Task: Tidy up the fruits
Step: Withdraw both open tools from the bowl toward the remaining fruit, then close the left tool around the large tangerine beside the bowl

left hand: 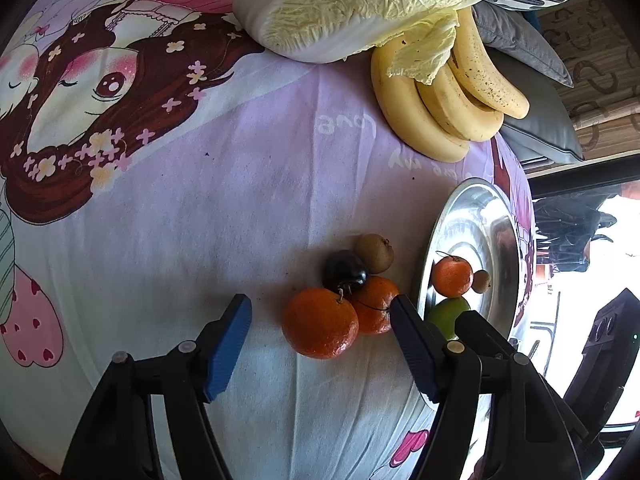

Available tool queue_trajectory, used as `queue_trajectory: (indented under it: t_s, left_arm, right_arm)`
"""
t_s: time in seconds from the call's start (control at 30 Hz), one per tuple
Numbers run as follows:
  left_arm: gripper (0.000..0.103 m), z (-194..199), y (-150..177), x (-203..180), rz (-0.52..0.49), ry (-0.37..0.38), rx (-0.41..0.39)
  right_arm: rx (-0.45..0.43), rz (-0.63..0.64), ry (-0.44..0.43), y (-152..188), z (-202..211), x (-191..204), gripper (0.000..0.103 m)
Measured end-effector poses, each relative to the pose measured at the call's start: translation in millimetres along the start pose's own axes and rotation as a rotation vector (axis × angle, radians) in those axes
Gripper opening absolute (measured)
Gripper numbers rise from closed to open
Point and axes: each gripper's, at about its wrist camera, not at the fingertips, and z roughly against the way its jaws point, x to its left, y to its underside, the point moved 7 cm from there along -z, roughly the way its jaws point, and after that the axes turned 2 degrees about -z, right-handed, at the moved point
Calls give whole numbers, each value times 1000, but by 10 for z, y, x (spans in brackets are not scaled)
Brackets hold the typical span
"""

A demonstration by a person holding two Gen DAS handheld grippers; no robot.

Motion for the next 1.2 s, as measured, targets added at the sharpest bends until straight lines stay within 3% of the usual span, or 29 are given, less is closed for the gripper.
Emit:
queue_trajectory:
  t_s: [0.27, 0.37, 0.73, 1.03, 1.2]
  left_arm:
    - [46, 44, 89, -11, 2, 19, 11]
    - [42, 31, 82, -11, 2, 15, 17]
    - [41, 78, 37, 27, 10, 15, -6]
    - [41, 200, -75, 209, 71, 4, -48]
    - [41, 201, -86, 260, 101, 21, -35]
  right_arm:
    - [-7, -15, -2, -25, 27, -8, 103]
    - [-9, -31, -3, -29, 41, -34, 103]
    - [-37, -26, -16, -50, 119, -1, 103]
    - [-80, 85, -66, -26, 185, 316, 103]
    - [-95, 157, -128, -8, 188, 552, 91]
